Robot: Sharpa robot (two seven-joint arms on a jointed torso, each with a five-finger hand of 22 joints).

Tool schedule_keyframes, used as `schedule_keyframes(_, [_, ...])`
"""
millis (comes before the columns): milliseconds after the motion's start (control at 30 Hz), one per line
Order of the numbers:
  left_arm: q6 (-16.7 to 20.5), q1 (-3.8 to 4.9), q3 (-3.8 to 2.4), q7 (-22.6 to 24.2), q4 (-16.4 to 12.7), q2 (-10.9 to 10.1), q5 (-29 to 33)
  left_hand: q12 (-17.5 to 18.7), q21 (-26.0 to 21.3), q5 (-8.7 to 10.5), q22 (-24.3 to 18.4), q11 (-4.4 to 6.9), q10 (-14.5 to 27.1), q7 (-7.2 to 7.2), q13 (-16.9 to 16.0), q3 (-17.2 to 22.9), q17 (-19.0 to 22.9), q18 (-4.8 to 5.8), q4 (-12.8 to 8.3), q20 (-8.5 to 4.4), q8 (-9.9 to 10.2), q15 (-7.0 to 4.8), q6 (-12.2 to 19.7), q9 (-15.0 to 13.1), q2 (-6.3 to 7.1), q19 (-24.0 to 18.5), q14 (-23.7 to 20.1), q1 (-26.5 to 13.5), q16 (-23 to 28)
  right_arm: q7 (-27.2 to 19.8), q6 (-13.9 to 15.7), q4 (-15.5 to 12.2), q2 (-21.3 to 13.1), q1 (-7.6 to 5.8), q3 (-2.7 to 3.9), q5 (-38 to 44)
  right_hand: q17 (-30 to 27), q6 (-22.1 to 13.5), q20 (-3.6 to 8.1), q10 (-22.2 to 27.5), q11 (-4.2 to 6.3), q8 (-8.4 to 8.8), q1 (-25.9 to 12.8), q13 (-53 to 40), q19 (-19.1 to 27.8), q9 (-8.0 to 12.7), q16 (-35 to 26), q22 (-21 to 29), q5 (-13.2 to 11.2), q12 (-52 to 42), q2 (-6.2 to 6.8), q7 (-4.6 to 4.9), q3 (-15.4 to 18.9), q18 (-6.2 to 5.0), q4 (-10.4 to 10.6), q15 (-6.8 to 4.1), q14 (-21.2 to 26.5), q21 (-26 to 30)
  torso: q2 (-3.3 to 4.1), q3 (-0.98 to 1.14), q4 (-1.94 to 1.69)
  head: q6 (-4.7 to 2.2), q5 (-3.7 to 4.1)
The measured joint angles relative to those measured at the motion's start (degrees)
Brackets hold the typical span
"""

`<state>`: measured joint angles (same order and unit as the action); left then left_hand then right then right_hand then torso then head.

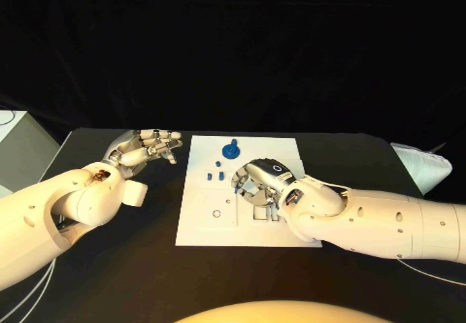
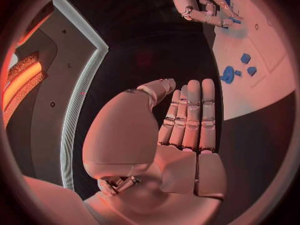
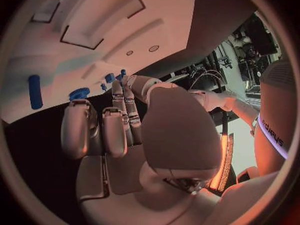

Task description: Assemble the parts on the task board

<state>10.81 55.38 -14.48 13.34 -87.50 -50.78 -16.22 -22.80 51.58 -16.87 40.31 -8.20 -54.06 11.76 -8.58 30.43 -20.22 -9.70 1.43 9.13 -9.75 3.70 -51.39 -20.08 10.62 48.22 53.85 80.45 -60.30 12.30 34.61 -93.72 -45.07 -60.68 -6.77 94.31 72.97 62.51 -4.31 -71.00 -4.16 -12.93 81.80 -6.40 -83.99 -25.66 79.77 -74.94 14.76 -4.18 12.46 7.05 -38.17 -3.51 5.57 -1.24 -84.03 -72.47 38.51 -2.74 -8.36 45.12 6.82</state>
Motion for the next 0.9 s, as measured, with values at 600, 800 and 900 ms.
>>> schedule_keyframes(600, [0.1,-0.11,0.00,0.0,-0.3,0.1,0.1,0.0,0.0,0.00,0.0,-0.20,0.2,0.00,0.1,-0.2,0.1,0.00,0.2,0.00,0.0,0.00,0.0,0.0,0.00,0.0,0.0,0.0,0.2,1.0,-0.6,3.6,4.7,1.64,-0.46,2.8,-0.1,-0.3,0.00,0.0,0.00,-0.12,-0.2,0.1,0.0,-0.1,0.0,0.0,0.0,0.3,0.16,0.08,-0.2,0.01,-0.2,0.00,0.0,0.0,0.06,0.08,-0.04,0.73,-1.42])
schedule_keyframes(800, [0.1,-0.11,0.00,-0.1,-0.3,0.1,0.1,0.0,0.0,0.00,0.0,-0.20,0.2,0.00,0.1,-0.2,0.1,0.00,0.2,0.00,0.0,0.00,0.0,0.0,0.00,0.0,0.0,0.0,0.2,1.2,-0.8,3.8,4.9,1.78,-0.47,3.2,-0.1,-0.3,0.00,0.0,0.00,-0.12,-0.3,0.1,0.0,-0.1,0.0,0.0,-0.1,0.4,0.32,0.07,-0.2,0.00,-0.2,0.00,0.0,0.0,0.06,0.08,-0.06,1.04,-1.64])
schedule_keyframes(900, [0.1,-0.11,0.00,-0.1,-0.2,0.1,0.1,0.0,0.0,0.00,0.0,-0.20,0.2,0.00,0.1,-0.2,0.1,0.00,0.2,0.00,0.0,0.00,0.0,0.0,0.00,0.0,0.0,0.0,0.2,1.3,-0.9,3.9,4.9,1.81,-0.47,3.4,-0.1,-0.4,0.00,0.0,0.00,-0.12,-0.4,0.1,0.0,-0.1,0.0,0.0,-0.1,0.4,0.38,0.02,-0.2,0.00,-0.2,0.00,0.0,0.0,0.06,0.08,-0.04,1.17,-1.78])
